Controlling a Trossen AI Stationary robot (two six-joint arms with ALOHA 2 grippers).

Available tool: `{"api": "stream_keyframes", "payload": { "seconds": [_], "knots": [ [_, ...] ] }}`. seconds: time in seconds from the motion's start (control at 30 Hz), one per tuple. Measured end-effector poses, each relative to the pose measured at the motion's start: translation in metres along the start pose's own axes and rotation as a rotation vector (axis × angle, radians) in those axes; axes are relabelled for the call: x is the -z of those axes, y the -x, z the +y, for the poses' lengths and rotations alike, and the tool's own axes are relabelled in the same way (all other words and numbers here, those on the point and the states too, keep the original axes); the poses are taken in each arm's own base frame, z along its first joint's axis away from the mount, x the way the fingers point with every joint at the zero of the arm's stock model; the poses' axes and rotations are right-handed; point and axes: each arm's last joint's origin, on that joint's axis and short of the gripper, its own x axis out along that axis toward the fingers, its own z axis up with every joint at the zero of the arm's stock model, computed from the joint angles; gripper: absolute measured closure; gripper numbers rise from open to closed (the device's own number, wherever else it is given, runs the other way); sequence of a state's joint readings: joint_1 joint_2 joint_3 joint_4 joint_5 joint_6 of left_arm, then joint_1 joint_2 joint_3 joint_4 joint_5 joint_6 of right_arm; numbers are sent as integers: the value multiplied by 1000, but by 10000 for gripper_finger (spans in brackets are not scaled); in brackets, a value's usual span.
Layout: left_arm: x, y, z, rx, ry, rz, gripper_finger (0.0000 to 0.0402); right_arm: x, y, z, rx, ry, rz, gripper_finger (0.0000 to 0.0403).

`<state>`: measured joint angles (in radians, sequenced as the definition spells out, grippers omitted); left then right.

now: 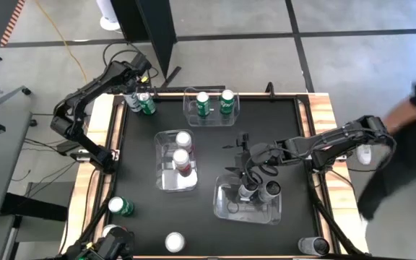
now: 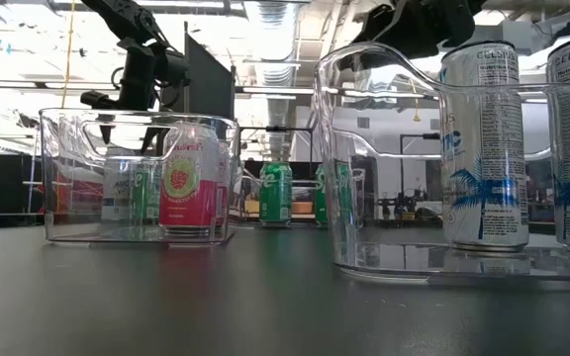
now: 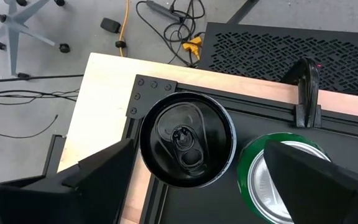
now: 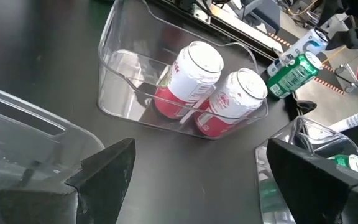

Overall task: Sort soda cans
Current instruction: Put the white soda can into the bottom transparent bin

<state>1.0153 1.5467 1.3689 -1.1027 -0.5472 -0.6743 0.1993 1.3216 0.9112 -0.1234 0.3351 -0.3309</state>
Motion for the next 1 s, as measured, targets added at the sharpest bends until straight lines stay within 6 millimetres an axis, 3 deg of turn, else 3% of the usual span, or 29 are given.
{"api": "stream_keyframes", "payload": {
  "seconds": [1.0],
  "knots": [
    [-1,-22,-9,-49,45,8,34,0,0,0,-3,3,0,23]
  ]
}}
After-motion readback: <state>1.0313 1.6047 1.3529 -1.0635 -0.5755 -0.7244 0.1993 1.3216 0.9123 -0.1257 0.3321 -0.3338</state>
